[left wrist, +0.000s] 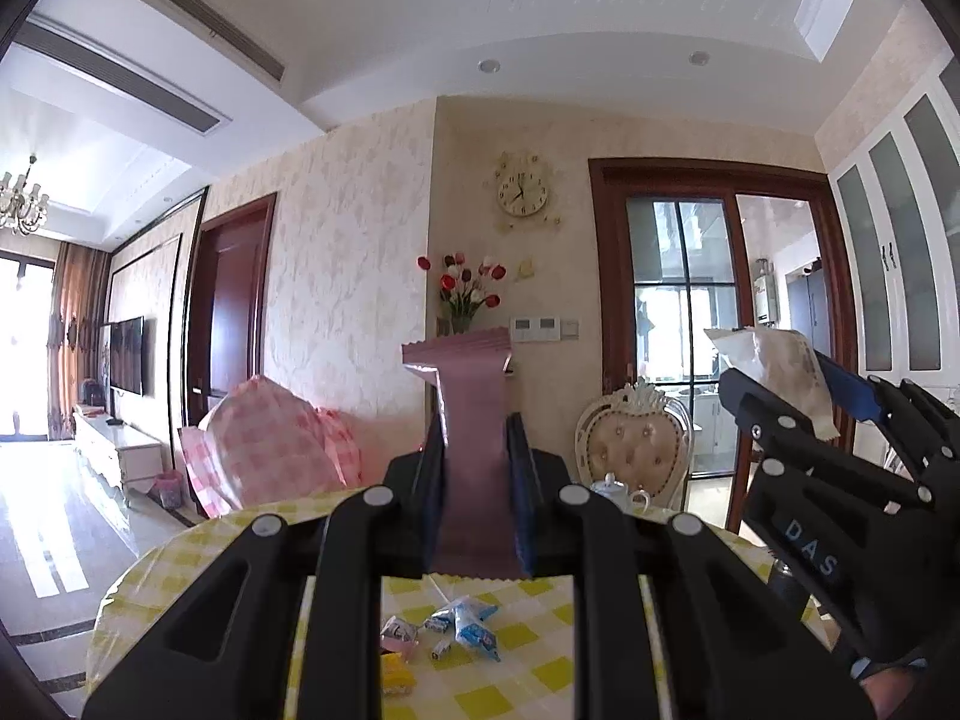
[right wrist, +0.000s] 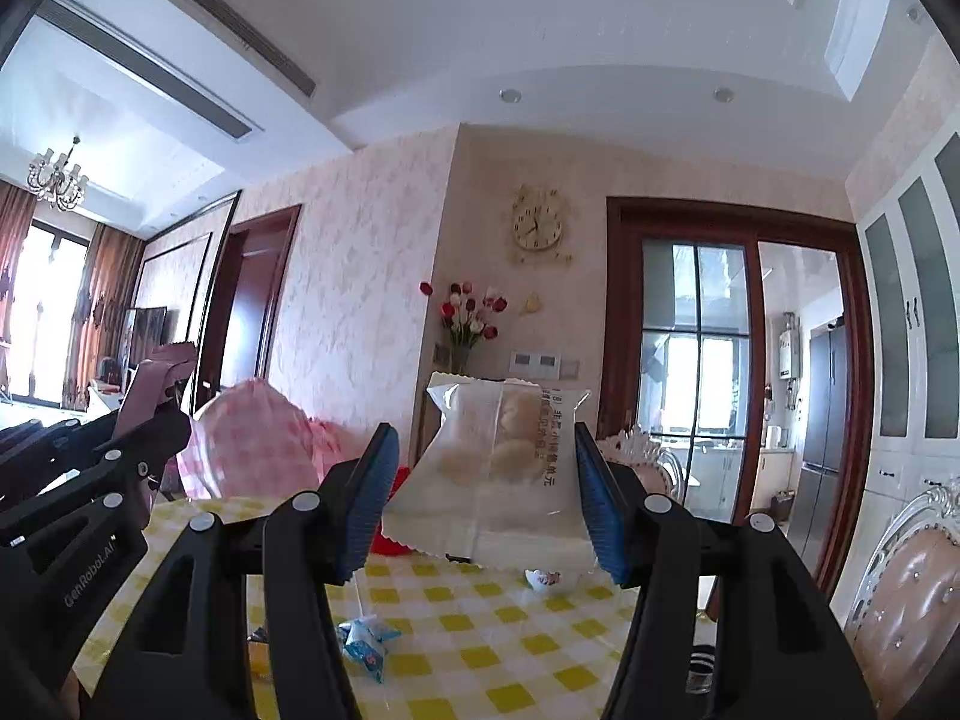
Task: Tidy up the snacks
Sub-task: 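Lift the pastry pack and pink bar and carry them toward the white box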
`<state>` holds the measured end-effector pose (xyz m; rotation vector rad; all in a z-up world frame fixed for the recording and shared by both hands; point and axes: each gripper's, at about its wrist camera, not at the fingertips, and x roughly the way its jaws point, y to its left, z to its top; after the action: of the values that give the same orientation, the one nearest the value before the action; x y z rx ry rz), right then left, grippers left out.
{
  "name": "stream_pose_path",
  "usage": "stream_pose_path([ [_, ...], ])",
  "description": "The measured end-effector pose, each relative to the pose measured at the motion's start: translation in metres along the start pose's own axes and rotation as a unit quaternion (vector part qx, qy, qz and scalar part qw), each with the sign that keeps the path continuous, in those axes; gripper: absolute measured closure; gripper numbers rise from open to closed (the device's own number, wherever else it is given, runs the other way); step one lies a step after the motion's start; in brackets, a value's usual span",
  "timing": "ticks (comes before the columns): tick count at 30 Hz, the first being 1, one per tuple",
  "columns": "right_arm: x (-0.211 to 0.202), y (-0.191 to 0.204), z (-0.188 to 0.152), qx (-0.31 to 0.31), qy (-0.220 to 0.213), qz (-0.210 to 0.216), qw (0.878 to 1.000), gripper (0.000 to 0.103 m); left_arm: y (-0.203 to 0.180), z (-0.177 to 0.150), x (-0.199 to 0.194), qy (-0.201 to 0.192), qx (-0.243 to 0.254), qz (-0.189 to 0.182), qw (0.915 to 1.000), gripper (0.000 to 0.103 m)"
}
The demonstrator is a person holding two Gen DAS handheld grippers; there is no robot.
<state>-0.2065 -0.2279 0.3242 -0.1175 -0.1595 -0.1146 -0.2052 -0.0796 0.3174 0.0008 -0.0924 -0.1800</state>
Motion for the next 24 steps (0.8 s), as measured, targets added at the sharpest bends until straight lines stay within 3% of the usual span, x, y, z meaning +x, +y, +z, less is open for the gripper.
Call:
stream_pose_path([
  [13, -0.046, 0.008, 0.045, -0.006, -0.047, 0.003, 0.999, 0.046, 0.005, 0.035, -0.053, -0.046, 0.006, 0.009, 0.9989, 0.084],
  [24, -0.076, 0.048, 0.076, -0.021, -0.083, 0.043, 0.995, 0.046, 0.039, 0.055, -0.102, -0.083, 0.002, 0.046, 0.9955, 0.084],
])
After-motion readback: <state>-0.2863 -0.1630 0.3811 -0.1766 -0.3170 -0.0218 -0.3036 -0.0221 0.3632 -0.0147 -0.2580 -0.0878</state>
